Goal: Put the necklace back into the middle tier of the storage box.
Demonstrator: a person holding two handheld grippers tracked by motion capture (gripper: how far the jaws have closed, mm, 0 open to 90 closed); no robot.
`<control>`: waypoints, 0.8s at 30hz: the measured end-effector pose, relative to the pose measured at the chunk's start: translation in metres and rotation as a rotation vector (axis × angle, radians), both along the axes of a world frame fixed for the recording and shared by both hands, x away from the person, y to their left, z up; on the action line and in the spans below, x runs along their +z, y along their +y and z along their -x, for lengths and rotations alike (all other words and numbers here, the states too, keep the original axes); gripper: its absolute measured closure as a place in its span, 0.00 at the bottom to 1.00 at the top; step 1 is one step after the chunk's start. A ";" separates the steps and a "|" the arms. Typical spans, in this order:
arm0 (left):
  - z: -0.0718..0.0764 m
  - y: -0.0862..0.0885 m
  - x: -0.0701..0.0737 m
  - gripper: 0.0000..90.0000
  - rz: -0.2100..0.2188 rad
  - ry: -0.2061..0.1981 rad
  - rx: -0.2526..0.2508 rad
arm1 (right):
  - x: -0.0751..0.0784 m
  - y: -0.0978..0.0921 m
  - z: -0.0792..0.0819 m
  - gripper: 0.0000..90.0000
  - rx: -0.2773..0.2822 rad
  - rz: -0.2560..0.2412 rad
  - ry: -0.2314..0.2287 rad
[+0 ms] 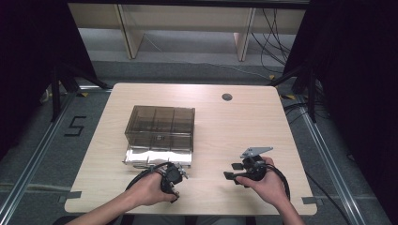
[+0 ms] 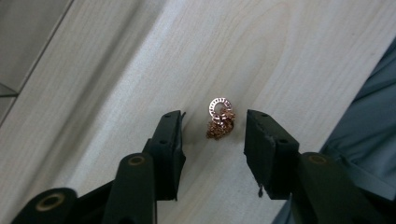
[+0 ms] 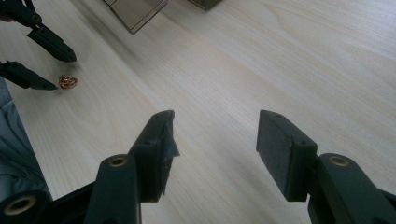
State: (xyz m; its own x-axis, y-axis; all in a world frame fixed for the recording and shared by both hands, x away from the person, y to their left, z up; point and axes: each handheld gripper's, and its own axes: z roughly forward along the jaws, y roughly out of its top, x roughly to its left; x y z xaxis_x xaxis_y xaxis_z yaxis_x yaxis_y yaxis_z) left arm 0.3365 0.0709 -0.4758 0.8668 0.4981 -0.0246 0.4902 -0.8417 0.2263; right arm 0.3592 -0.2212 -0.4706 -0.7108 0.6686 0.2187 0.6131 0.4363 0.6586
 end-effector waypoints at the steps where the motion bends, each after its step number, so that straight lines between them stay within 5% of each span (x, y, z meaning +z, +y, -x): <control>1: 0.000 -0.001 -0.001 0.65 -0.003 -0.004 0.003 | 0.000 -0.001 0.000 0.52 0.002 0.002 -0.006; 9: 0.000 -0.005 -0.002 0.73 -0.056 0.001 -0.054 | -0.002 0.001 0.000 0.52 0.001 -0.004 -0.019; 22: -0.007 -0.005 -0.002 0.93 -0.075 0.021 -0.052 | -0.002 0.002 0.001 0.52 0.012 0.024 0.014; 24: -0.008 -0.003 -0.002 0.94 -0.079 0.050 -0.068 | -0.002 0.002 0.001 0.52 0.013 0.022 0.013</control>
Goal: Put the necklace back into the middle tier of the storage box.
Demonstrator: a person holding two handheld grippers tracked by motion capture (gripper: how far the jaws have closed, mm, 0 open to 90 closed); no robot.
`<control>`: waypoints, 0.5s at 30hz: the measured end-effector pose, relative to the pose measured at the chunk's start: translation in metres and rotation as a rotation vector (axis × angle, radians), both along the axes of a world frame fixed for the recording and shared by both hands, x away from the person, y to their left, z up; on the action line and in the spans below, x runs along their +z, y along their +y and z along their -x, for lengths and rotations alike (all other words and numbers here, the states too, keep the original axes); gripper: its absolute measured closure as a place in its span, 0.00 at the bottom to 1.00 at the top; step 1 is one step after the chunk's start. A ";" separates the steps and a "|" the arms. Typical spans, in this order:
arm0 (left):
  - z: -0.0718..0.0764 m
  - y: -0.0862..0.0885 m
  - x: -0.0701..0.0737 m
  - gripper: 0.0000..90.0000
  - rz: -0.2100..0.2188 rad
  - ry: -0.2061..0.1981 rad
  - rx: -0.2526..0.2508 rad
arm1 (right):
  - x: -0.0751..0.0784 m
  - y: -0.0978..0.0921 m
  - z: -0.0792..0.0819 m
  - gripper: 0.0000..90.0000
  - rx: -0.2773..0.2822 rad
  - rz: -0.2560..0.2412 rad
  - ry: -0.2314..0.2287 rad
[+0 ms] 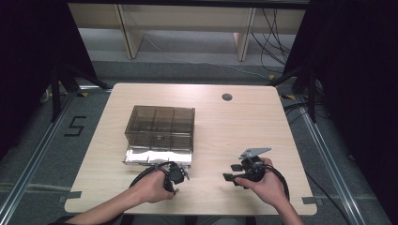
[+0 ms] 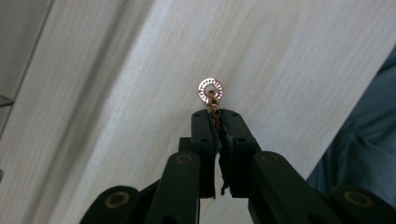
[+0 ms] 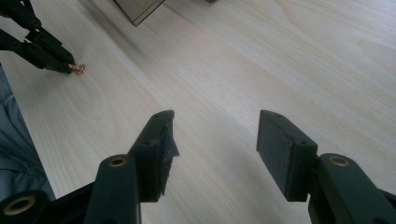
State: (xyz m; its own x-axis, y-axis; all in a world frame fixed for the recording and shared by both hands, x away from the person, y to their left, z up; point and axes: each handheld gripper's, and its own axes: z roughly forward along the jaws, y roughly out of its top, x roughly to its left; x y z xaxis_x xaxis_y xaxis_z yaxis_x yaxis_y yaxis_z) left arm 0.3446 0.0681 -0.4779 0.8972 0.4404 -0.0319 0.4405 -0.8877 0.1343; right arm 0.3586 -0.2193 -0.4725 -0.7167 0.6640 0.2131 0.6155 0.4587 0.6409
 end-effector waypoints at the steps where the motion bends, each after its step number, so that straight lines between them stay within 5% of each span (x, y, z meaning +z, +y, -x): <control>1: -0.001 0.001 0.000 0.94 0.004 0.004 0.002 | 0.000 0.000 0.000 0.52 -0.003 -0.002 -0.003; 15: -0.007 0.027 0.024 0.94 0.036 0.034 0.065 | -0.002 0.000 0.000 0.52 -0.003 -0.002 -0.002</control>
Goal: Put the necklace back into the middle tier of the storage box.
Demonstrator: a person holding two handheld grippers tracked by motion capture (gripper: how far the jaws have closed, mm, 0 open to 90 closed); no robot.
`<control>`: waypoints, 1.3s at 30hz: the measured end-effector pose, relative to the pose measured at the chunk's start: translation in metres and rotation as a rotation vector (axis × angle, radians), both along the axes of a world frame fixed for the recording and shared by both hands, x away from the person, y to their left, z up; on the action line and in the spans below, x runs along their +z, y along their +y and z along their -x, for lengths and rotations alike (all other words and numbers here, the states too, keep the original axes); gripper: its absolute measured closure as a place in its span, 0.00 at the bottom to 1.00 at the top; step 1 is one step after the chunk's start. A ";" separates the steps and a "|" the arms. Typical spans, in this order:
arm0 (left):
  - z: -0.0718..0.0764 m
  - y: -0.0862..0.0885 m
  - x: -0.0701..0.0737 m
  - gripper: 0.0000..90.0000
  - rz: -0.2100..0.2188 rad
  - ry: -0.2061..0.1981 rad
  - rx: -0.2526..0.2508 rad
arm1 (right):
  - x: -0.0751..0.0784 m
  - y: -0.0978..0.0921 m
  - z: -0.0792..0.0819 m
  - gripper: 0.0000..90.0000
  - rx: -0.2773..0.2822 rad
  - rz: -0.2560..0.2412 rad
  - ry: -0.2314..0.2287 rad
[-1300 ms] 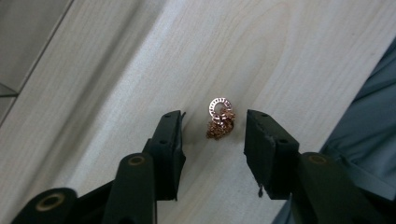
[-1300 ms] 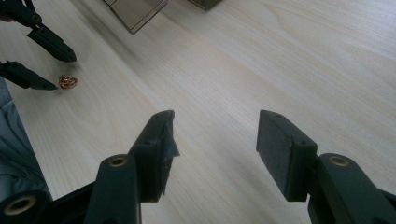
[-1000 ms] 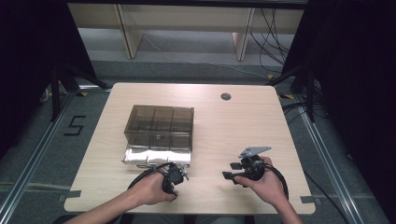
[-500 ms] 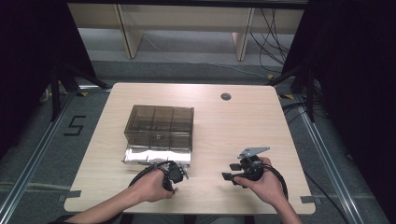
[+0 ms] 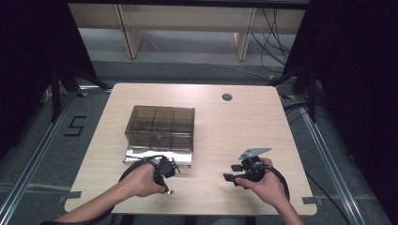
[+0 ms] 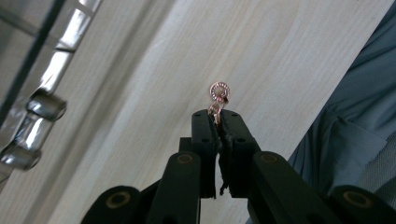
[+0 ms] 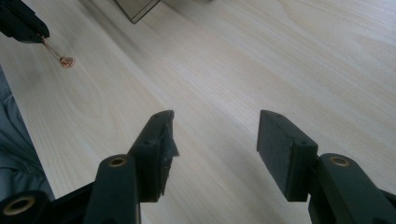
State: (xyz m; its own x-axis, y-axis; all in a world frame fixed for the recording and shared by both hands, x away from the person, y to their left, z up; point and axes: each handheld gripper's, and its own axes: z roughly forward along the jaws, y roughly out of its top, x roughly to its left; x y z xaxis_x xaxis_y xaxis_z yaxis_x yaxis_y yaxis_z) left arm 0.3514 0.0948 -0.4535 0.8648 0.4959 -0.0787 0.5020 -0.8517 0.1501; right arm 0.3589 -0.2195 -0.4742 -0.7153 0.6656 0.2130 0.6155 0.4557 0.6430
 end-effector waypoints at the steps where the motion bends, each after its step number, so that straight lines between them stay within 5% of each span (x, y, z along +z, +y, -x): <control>1: -0.001 0.002 0.001 0.94 0.007 -0.005 0.000 | 0.000 0.000 0.000 0.52 0.000 -0.001 0.000; 18: -0.004 0.035 0.023 0.94 0.005 -0.019 0.078 | -0.001 0.000 -0.001 0.52 0.004 0.003 0.003; 39: -0.002 0.066 0.033 0.94 0.014 -0.025 0.147 | -0.001 0.002 -0.002 0.52 -0.004 -0.016 -0.005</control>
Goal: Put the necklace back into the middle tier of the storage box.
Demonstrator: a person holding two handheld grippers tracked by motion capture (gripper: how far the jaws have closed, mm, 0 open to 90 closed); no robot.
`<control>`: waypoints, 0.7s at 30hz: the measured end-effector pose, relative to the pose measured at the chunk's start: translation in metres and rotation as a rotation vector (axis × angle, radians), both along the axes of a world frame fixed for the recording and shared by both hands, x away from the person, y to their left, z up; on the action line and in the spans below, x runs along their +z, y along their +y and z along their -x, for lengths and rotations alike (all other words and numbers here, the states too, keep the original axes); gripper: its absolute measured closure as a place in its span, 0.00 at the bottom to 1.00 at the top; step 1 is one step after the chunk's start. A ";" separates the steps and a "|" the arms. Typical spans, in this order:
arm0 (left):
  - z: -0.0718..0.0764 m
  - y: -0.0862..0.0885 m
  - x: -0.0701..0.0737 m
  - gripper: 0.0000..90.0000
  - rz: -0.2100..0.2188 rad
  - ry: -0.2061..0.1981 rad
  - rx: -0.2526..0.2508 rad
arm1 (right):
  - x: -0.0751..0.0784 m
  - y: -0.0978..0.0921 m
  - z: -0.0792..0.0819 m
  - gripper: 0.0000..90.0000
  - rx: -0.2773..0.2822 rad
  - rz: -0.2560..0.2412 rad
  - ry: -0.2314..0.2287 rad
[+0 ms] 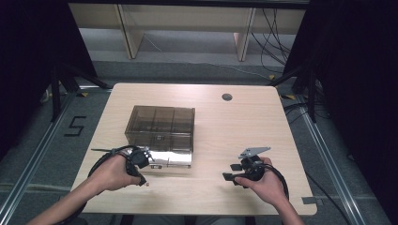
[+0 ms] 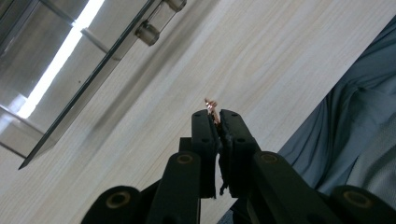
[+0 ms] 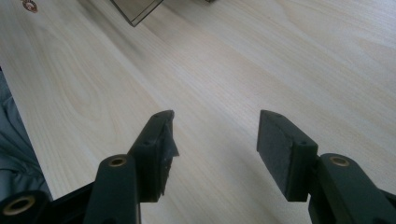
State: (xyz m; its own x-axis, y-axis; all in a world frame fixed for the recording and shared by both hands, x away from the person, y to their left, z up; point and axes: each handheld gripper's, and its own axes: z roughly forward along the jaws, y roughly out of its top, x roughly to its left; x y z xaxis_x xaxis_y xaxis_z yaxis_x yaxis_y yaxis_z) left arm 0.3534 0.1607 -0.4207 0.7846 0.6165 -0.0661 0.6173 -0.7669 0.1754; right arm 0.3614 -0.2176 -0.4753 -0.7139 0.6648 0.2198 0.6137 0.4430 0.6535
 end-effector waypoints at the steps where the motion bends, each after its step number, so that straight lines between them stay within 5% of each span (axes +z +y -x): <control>1: 0.001 0.001 0.000 0.94 0.006 -0.004 0.006 | 0.000 0.000 0.000 0.52 0.001 0.001 -0.001; 21: 0.007 0.034 0.000 0.94 0.027 -0.009 0.064 | -0.001 -0.001 0.001 0.52 -0.003 0.013 0.011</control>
State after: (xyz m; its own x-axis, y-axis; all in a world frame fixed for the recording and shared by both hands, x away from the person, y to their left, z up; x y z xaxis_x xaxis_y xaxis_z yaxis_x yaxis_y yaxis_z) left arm 0.3459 0.1943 -0.4205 0.7441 0.6637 -0.0765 0.6635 -0.7207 0.2010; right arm 0.3607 -0.2182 -0.4760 -0.7094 0.6700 0.2187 0.6221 0.4494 0.6411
